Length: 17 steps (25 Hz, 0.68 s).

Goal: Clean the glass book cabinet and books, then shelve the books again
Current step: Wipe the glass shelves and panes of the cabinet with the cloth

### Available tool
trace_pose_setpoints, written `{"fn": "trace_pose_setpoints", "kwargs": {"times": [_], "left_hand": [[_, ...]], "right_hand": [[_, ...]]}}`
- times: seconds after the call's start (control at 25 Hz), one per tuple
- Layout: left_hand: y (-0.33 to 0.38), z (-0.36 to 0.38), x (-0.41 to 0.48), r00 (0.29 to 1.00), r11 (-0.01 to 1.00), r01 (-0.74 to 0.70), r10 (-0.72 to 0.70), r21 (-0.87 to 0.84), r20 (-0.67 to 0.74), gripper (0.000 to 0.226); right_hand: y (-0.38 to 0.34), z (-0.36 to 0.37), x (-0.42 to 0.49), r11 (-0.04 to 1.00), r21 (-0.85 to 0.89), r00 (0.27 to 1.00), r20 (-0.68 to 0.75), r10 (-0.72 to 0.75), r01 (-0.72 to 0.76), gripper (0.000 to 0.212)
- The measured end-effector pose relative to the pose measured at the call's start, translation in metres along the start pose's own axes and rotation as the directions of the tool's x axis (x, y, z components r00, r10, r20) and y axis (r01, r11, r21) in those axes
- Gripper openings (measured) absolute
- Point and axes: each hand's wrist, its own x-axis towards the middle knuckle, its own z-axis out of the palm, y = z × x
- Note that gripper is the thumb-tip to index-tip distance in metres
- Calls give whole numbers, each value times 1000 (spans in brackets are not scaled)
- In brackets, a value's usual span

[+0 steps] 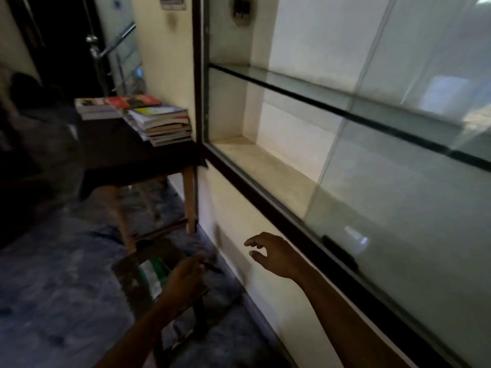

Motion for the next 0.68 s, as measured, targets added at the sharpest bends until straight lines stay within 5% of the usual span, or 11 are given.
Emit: {"fn": "trace_pose_setpoints", "kwargs": {"times": [0.08,0.24,0.44,0.56,0.68], "left_hand": [[-23,-49,-9,988,994,79,-67,80,-140,10],[-70,-144,12,942,928,273,-203,255,-268,25],[-124,-222,77,929,842,371,-329,391,-172,24],[-157,-267,148,905,806,412,-414,425,-92,28],[-184,-295,203,890,760,393,-456,517,-7,32]], "right_hand": [[-14,35,20,990,128,996,68,57,-66,27],[-47,116,70,937,294,975,173,142,-188,24],[-60,229,151,806,276,841,317,437,-523,28],[-49,306,205,683,186,693,375,615,-706,35],[-40,364,239,596,172,618,304,725,-784,48]]}}
